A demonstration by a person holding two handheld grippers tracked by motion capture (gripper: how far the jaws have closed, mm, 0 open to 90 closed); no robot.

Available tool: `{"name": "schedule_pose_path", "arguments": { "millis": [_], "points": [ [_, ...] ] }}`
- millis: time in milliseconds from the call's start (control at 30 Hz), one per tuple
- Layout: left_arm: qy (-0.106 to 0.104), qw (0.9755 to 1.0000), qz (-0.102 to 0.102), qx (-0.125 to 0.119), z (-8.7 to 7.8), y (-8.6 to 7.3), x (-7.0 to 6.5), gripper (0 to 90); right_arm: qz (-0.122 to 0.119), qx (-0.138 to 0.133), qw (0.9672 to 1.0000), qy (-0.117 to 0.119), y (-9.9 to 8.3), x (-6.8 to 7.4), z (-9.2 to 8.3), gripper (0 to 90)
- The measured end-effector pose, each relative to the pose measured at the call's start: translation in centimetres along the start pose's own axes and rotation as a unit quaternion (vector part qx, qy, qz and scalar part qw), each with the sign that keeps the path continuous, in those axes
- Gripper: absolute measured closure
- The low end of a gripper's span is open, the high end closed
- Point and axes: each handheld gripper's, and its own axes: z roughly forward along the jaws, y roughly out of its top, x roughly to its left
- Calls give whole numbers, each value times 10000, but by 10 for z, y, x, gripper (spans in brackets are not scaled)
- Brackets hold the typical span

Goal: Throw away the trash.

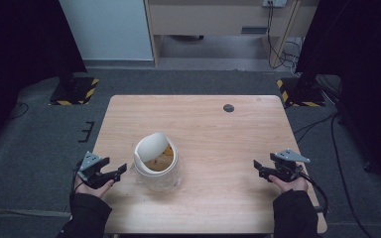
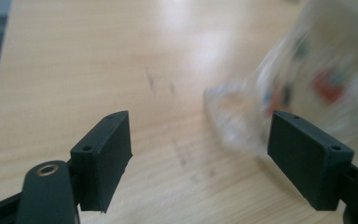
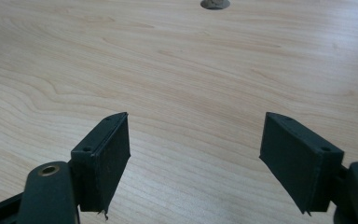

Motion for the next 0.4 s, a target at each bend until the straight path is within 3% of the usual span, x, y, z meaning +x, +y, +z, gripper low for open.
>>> {"name": "schedule_pose_path", "arguments": {
  "millis": [133, 400],
  "points": [
    [93, 9988, 104, 459, 12, -7, 2, 170, 88, 98, 9999, -94, -3, -4, 1, 231],
    [128, 9967, 233, 768, 21, -12, 4, 135, 102, 334, 9993, -146, -7, -7, 5, 196]
  ]
}}
